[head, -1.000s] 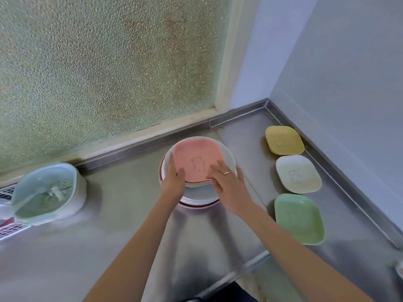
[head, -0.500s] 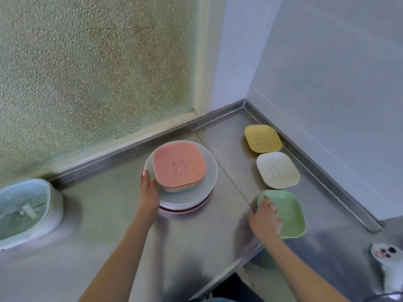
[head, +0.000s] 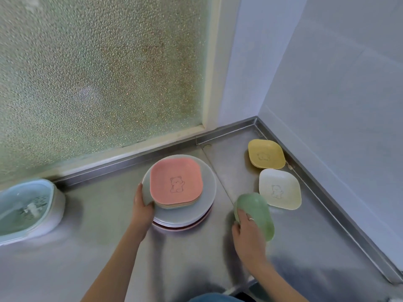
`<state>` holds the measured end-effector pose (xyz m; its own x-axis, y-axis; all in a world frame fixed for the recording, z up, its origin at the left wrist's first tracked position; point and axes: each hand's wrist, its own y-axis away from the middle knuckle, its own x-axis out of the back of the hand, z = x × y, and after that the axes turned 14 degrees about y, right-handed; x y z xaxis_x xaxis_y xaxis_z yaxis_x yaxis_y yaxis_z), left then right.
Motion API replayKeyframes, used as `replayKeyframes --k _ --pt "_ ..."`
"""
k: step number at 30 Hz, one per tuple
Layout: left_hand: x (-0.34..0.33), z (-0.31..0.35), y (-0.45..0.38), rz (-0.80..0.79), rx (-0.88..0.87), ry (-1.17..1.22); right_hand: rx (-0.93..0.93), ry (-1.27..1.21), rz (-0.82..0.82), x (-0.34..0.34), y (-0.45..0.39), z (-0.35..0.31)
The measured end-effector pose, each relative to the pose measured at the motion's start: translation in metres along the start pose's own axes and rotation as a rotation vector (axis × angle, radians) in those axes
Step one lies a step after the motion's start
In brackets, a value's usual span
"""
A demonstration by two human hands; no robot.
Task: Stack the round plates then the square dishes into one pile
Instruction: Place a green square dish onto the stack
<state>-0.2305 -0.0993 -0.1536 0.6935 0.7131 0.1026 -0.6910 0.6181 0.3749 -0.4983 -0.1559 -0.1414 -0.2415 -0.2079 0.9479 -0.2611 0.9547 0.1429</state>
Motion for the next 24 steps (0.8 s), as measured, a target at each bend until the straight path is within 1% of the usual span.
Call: replayKeyframes --k 4,7,9,12,14,16,19,20,22,24 --pt "-0.003 0.0 0.0 0.019 0.002 -0.001 0.175 -0.111 0.119 0.02 -0.01 -0.016" --pt "-0.009 -0.001 0.007 0.02 -0.003 0.002 0.424 -0.175 0.253 0.028 -0.018 -0.025" --pt "-0.016 0.0 0.014 0.006 -0.024 -0.004 0.581 -0.122 0.352 0.036 -0.022 -0.032" --pt "-0.028 -0.002 0.02 -0.015 -0.026 -0.012 0.732 0.039 0.456 0.046 -0.028 -0.046" --pt "-0.038 -0.006 0.022 -0.028 -0.031 -0.01 0.787 0.109 0.453 0.048 -0.033 -0.054" --pt "-0.048 -0.009 0.025 -0.045 -0.046 0.006 0.816 0.176 0.4 0.045 -0.039 -0.056" --pt "-0.063 -0.012 0.031 -0.04 -0.057 0.02 0.801 0.283 0.309 0.035 -0.045 -0.049" --pt "-0.067 -0.013 0.033 -0.036 -0.061 0.028 0.802 0.295 0.276 0.032 -0.047 -0.043" --pt "-0.075 -0.015 0.037 -0.035 -0.074 0.036 0.818 0.31 0.263 0.032 -0.05 -0.034" --pt "-0.08 -0.018 0.04 -0.025 -0.076 0.029 0.802 0.302 0.181 0.038 -0.051 -0.03"
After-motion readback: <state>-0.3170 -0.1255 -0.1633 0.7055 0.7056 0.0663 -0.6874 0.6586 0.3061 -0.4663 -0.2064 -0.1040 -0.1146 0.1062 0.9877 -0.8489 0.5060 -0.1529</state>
